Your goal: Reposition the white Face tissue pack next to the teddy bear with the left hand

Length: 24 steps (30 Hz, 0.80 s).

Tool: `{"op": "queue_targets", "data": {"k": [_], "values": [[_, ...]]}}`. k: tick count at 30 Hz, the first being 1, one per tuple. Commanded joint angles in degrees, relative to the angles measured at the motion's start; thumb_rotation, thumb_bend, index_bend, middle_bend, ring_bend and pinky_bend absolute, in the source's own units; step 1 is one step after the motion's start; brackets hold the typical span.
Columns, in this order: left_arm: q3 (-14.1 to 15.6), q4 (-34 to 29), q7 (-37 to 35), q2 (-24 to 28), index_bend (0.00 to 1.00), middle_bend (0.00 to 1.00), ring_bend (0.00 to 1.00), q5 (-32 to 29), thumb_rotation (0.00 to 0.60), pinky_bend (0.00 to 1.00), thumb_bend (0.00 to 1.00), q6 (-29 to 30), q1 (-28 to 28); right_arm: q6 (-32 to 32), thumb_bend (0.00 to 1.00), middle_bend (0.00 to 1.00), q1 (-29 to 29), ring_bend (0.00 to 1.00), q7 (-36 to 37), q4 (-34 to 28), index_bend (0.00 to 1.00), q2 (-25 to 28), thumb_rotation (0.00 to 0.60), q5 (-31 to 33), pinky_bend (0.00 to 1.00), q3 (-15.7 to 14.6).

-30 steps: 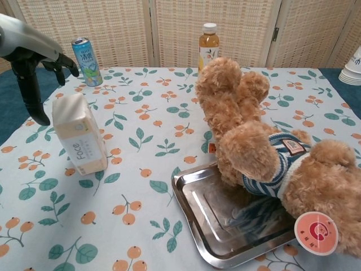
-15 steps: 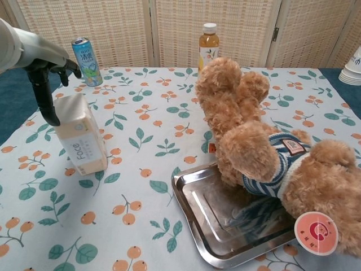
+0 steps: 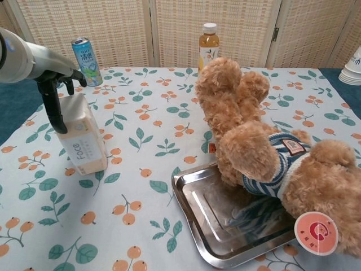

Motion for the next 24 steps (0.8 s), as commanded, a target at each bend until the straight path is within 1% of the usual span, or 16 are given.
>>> {"op": "queue_targets", "data": {"k": [1, 8, 16, 18, 22, 24], "values": [[-0.20, 0.48, 0.20, -0.24, 0.05, 0.13, 0.02, -0.02, 0.600, 0.21, 0.13, -0.15, 0.04, -0.21, 0.12, 0.05, 0.15, 0.00, -0.12, 0.18, 0.13, -0.10, 0.600, 0.44, 0.00, 0.07], [-1.81, 1.10, 0.81, -0.18, 0.06, 0.13, 0.03, -0.48, 0.600, 0.21, 0.13, -0.39, -0.14, -0.89, 0.12, 0.05, 0.60, 0.00, -0.13, 0.62, 0.13, -0.27, 0.600, 1.60, 0.00, 0.24], [-2.38, 1.75, 1.63, -1.06, 0.08, 0.15, 0.05, -1.36, 0.600, 0.23, 0.13, -0.39, -0.50, -1.21, 0.12, 0.04, 0.79, 0.00, 0.01, 0.78, 0.13, -0.25, 0.600, 2.05, 0.00, 0.27], [-2.68, 2.10, 1.59, -1.43, 0.09, 0.17, 0.06, -1.35, 0.600, 0.23, 0.13, -0.14, -0.64, -1.24, 0.12, 0.05, 0.81, 0.00, 0.32, 0.80, 0.13, -0.05, 0.600, 2.13, 0.00, 0.34], [-2.32, 2.71, 1.87, -2.04, 0.12, 0.20, 0.09, -1.07, 0.600, 0.25, 0.13, 0.09, -0.56, -1.11, 0.12, 0.05, 0.72, 0.00, 0.70, 0.68, 0.13, 0.26, 0.600, 1.86, 0.00, 0.36], [-2.18, 2.89, 1.69, -2.29, 0.16, 0.24, 0.13, -0.57, 0.600, 0.26, 0.13, 0.24, -0.35, -1.31, 0.12, 0.05, 0.75, 0.00, 0.80, 0.71, 0.13, 0.35, 0.600, 1.90, 0.00, 0.29]]}}
